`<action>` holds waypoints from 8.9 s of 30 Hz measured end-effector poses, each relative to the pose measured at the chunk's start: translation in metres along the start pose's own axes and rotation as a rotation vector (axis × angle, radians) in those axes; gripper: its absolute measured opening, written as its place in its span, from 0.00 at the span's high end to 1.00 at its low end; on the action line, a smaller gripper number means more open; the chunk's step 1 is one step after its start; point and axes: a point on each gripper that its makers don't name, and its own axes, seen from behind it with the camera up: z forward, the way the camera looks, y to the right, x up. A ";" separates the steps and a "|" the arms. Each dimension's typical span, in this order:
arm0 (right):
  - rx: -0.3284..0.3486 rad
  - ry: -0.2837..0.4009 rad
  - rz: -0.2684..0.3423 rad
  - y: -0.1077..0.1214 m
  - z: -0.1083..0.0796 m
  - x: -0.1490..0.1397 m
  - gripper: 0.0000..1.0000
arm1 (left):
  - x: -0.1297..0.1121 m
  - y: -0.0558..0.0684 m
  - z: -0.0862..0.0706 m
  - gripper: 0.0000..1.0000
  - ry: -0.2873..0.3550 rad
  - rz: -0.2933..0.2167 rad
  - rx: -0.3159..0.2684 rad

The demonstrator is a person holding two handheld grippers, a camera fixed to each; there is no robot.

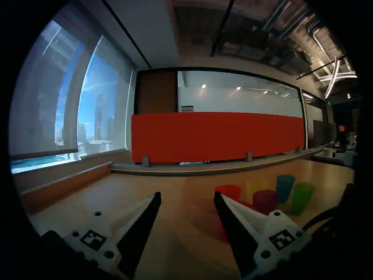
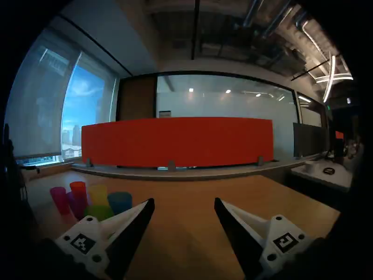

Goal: Pour water

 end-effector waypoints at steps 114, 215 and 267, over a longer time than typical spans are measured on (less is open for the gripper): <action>0.530 -0.123 0.001 -0.084 0.009 0.156 0.01 | 0.122 0.170 0.001 0.16 -0.212 0.023 -0.837; 0.472 -0.159 0.013 -0.041 0.036 0.103 0.01 | -0.099 0.318 0.031 0.16 -0.658 0.358 -0.950; 0.466 -0.171 0.009 -0.041 0.038 0.101 0.01 | -0.079 0.328 0.027 0.17 -0.617 0.239 -0.977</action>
